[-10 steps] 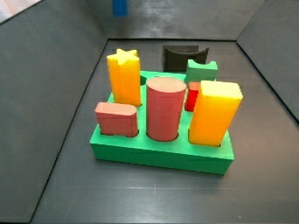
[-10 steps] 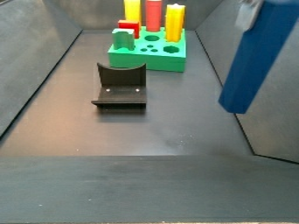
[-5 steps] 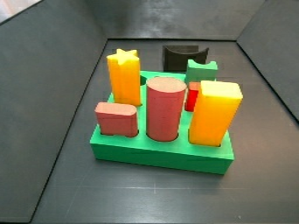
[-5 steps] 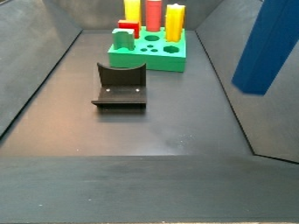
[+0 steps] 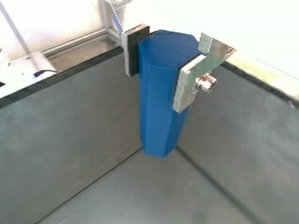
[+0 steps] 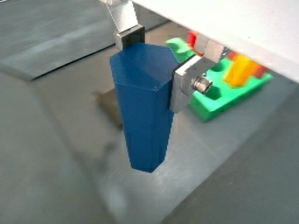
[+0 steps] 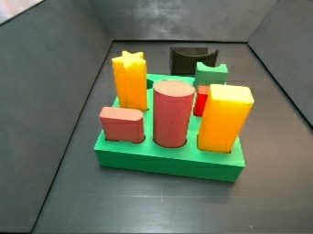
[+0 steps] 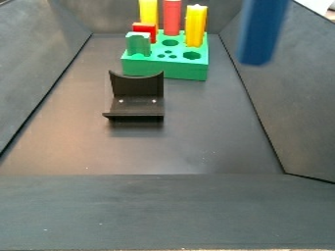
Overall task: Pick up the hexagon object. Move up. Move to above the board. Insert the hexagon object.
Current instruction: Move to above the board.
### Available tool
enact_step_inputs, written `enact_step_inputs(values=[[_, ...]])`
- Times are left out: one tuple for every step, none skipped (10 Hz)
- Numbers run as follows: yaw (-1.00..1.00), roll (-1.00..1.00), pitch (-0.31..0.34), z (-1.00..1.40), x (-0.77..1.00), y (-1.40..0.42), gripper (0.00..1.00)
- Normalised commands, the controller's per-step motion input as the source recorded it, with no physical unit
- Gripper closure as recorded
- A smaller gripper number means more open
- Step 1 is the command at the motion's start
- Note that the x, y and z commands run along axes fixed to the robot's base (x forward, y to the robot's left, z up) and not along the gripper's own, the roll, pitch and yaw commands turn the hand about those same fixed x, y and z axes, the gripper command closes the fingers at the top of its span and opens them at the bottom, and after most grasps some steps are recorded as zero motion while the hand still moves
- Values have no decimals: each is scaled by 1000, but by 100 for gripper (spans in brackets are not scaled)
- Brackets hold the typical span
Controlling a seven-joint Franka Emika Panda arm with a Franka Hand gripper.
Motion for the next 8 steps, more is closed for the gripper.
enact_step_inputs(values=[[-394, 29, 75, 81, 213, -1000, 100], [-234, -13, 56, 84, 213, -1000, 100], [-78, -24, 50, 88, 214, -1000, 100], [-56, -26, 52, 89, 215, -1000, 100], [-23, -23, 62, 92, 220, -1000, 100], [-15, -25, 75, 94, 224, -1000, 100], [-7, -8, 98, 96, 234, -1000, 100], [1, -12, 107, 97, 239, -1000, 100]])
